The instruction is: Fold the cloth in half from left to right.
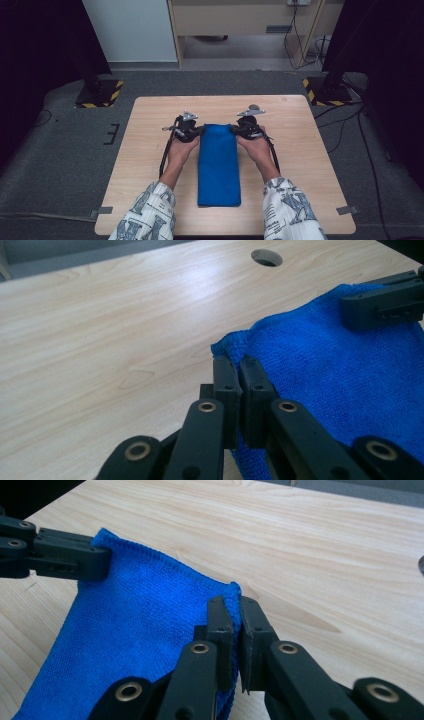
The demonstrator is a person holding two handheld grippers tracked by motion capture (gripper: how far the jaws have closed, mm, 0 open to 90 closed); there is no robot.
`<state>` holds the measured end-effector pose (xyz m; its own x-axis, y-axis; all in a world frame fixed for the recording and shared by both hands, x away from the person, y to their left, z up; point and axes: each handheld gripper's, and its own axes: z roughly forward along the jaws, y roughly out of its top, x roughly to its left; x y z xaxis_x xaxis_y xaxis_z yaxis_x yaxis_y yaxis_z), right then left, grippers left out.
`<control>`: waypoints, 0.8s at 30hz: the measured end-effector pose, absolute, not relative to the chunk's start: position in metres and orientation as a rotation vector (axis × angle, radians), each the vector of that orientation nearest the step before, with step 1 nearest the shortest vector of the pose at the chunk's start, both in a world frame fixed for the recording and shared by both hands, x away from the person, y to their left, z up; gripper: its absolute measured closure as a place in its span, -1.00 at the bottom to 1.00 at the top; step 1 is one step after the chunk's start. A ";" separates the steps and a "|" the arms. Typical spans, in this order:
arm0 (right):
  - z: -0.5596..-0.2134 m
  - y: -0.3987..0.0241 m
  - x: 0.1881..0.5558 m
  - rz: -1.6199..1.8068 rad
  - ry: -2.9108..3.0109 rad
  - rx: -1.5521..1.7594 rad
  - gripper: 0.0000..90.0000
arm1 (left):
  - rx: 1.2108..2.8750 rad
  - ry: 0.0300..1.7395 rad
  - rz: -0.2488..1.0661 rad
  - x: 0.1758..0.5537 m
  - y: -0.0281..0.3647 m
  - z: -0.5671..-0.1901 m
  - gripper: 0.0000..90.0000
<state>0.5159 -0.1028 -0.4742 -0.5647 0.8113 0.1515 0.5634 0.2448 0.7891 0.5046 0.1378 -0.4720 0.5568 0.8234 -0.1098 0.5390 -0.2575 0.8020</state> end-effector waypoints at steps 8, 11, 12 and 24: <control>-0.459 -0.103 0.517 1.239 2.215 1.249 0.90 | 1.920 1.084 0.446 0.506 0.137 -0.458 0.94; -0.456 -0.103 0.517 1.243 2.211 1.252 0.90 | 1.911 1.085 0.455 0.506 0.137 -0.457 0.94; -0.456 -0.104 0.518 1.244 2.211 1.247 0.91 | 1.908 1.089 0.464 0.505 0.137 -0.457 0.94; -0.443 -0.105 0.519 1.250 2.196 1.231 0.91 | 1.868 1.063 0.473 0.505 0.135 -0.444 0.94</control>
